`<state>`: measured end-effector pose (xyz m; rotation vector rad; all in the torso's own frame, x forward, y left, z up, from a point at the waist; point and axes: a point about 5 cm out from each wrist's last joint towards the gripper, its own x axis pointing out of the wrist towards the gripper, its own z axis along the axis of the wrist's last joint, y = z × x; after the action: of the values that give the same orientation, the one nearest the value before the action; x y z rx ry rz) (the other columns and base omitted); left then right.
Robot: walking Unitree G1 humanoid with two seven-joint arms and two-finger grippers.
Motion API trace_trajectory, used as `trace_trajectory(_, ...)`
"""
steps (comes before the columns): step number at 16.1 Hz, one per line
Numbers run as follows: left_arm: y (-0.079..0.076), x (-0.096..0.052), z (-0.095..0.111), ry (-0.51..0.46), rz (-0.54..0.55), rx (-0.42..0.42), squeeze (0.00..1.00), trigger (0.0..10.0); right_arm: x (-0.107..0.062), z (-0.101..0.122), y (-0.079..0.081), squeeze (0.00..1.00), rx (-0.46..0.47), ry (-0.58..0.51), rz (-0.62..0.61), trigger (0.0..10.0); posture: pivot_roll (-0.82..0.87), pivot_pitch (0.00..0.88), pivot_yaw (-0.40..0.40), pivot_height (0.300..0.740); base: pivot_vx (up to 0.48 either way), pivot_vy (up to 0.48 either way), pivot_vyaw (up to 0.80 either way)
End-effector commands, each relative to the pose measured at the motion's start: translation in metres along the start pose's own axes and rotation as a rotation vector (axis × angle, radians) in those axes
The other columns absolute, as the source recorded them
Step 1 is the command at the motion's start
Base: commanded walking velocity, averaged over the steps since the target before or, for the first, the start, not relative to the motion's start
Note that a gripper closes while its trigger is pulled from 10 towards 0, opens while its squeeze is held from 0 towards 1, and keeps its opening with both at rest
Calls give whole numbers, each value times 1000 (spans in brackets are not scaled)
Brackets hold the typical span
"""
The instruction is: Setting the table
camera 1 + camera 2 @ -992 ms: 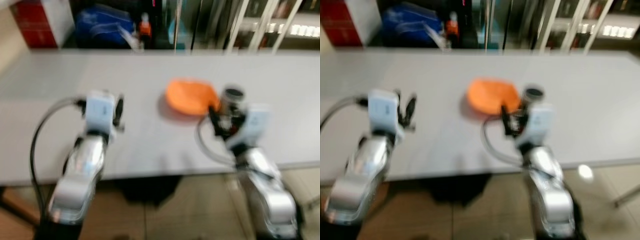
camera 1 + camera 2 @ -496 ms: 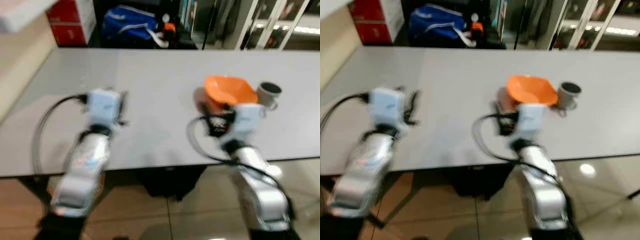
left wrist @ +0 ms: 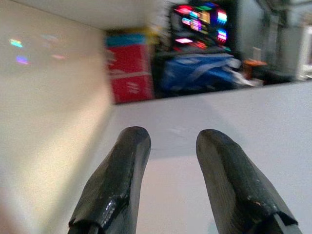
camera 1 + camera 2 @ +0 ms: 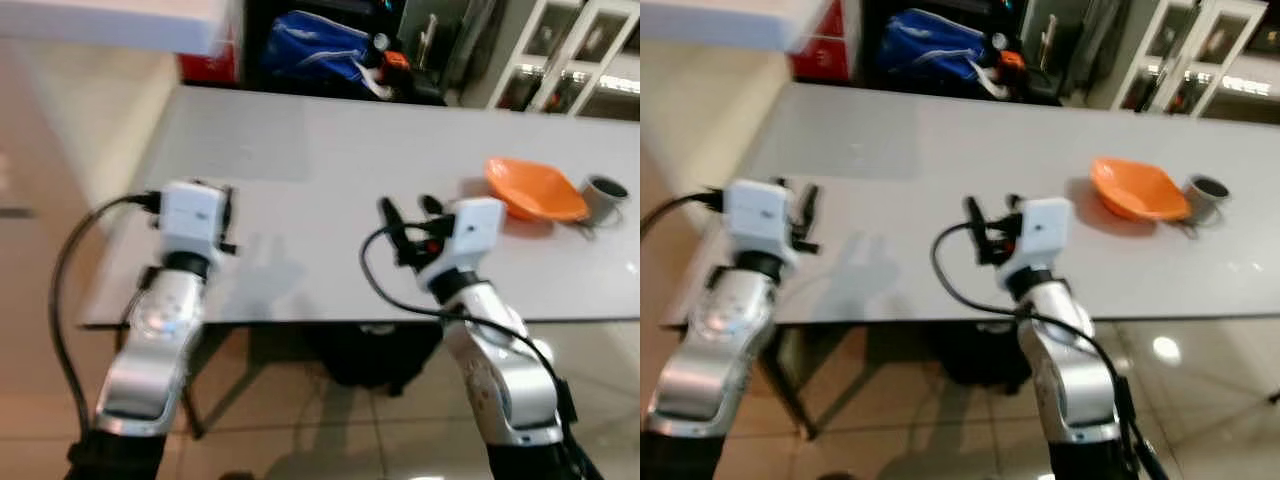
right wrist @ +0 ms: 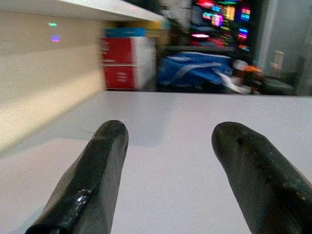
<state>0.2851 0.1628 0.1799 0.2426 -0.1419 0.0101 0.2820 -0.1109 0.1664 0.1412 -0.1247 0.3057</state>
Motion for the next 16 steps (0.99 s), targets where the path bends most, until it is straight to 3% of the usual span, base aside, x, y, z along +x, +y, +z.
trace_trajectory(1,-9,0,5,-17,-30,-5,0,10000,-1,0,-8,0,-16,3,-17,10000,125,0,-97,740,0,480,0)
trace_trajectory(16,-13,6,22,-66,-88,49,0,10000,-1,-2,-8,0,0,13,-22,10000,114,0,-76,740,0,480,0)
